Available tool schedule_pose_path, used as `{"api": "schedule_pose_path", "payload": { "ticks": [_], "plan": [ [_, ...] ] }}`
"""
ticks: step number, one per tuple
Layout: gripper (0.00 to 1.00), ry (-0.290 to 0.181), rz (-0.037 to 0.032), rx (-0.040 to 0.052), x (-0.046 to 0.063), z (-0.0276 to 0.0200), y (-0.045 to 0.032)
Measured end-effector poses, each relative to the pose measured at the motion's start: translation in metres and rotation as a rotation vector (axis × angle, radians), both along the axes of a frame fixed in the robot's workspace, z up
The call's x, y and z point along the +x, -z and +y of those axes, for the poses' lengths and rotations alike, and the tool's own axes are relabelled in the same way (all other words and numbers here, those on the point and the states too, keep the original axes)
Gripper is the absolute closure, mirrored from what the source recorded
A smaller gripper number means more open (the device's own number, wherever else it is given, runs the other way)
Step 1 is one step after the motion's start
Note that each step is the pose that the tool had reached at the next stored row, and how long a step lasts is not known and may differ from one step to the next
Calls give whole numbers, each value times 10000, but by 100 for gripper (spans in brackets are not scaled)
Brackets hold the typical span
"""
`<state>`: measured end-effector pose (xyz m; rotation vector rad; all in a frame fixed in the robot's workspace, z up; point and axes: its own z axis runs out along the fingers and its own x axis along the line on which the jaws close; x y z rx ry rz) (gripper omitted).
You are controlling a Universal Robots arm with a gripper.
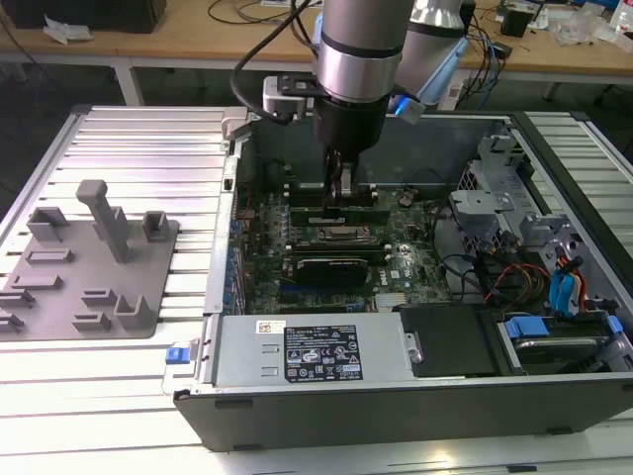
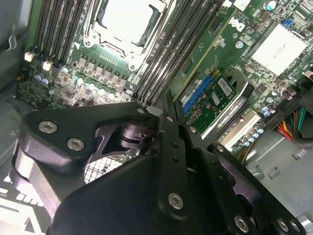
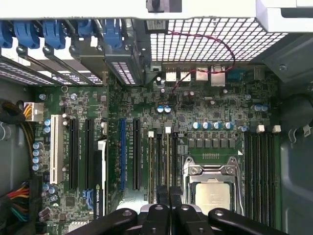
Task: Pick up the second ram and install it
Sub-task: 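Insert the second ram into the second slot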
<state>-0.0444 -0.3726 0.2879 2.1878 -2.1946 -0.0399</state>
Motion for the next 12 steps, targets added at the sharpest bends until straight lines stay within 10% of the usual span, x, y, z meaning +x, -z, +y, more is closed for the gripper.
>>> {"api": "schedule_pose_path", "payload": {
  "ticks": [12],
  "plan": [
    [91,0,0,0,0,0,194]
  ]
}}
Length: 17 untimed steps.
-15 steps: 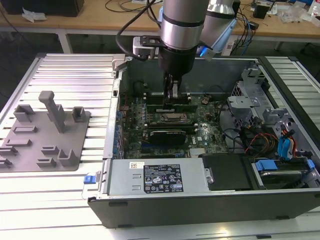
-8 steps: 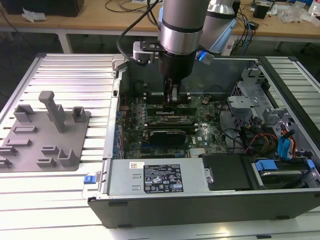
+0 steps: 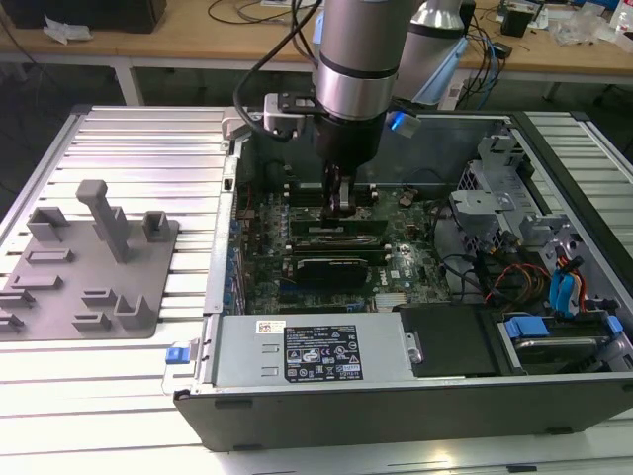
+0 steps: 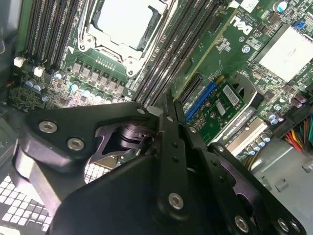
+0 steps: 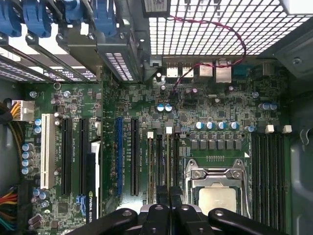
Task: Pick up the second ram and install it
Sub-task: 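Insert the second ram into the second slot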
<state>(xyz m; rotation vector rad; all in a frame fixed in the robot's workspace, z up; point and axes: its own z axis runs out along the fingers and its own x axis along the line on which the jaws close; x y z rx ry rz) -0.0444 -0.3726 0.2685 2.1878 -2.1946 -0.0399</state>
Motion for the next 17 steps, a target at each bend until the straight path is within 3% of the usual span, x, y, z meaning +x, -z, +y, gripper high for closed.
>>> {"api": "schedule_pose_path", "payload": {
  "ticks": [17],
  "plan": [
    [91,53,-1,1,0,13,258]
  ]
}}
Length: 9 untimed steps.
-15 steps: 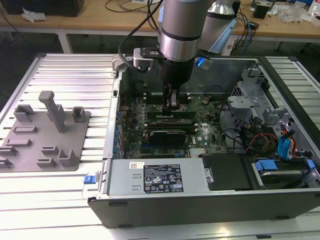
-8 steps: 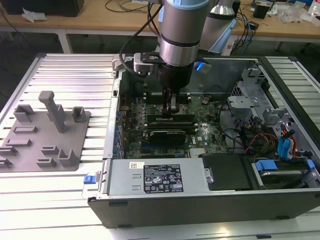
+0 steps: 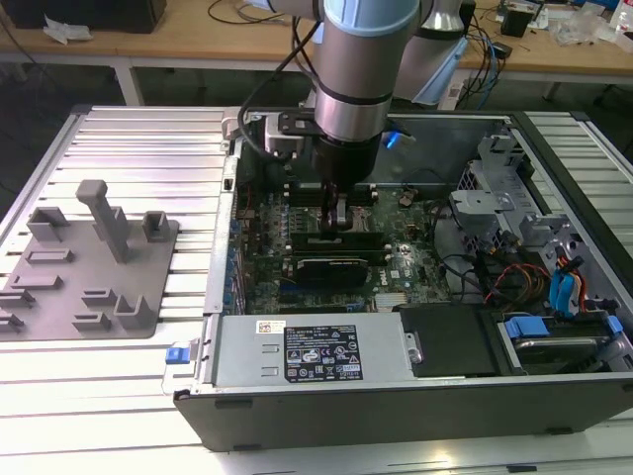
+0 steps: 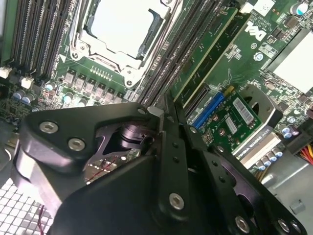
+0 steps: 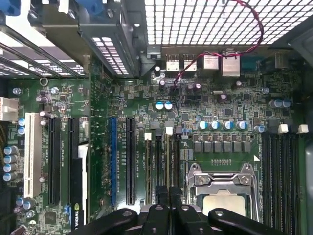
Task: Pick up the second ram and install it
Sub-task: 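Insert the second ram into the second slot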
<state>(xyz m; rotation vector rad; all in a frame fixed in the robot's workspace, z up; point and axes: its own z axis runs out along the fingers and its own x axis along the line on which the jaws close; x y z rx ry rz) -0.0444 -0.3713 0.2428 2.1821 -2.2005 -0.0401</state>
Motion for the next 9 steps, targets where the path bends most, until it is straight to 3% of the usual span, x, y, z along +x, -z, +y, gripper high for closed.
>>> {"api": "schedule_pose_path", "payload": {
  "ticks": [9],
  "plan": [
    [91,41,0,16,44,29,38]
  ]
}}
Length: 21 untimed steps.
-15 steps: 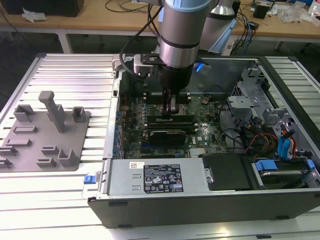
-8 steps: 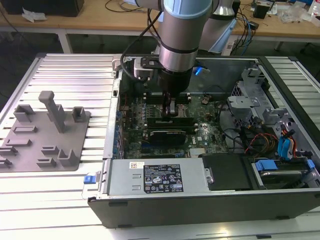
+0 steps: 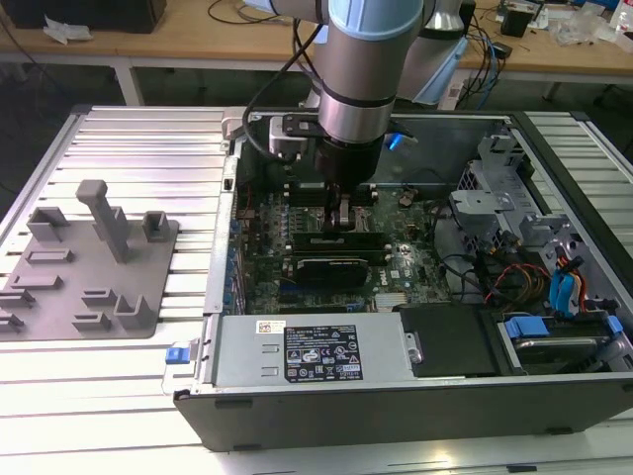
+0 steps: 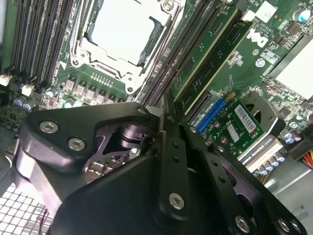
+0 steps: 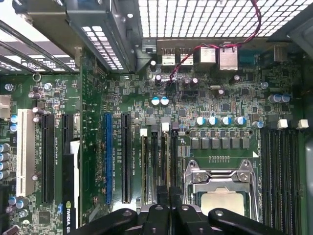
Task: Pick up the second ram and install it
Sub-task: 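Insert the second ram into the second slot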
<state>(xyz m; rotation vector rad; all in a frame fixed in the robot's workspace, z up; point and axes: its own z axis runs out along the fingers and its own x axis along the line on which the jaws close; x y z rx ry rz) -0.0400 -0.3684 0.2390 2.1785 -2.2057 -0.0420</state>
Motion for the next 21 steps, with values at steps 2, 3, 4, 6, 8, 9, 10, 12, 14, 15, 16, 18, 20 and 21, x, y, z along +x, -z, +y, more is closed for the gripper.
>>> {"api": "schedule_pose_path", "payload": {
  "ticks": [2,3,4,6,8,9,10,12,14,15,16,18,20,21],
  "plan": [
    [91,0,0,1,1,1,5],
    [91,-1,1,-1,1,0,12],
    [91,0,2,-2,1,0,12],
    [91,-3,0,3,2,-8,15],
    [91,-1,0,5,1,-9,19],
    [91,-1,1,5,1,-10,25],
    [91,0,2,12,0,-9,27],
    [91,0,1,17,1,-9,28],
    [91,12,1,18,4,-9,29],
    [91,25,1,20,3,-9,29],
    [91,25,1,20,4,-9,29],
    [91,29,1,22,4,-9,30],
    [91,30,-1,49,4,-8,34],
    [91,31,1,52,4,-9,34]
  ]
}}
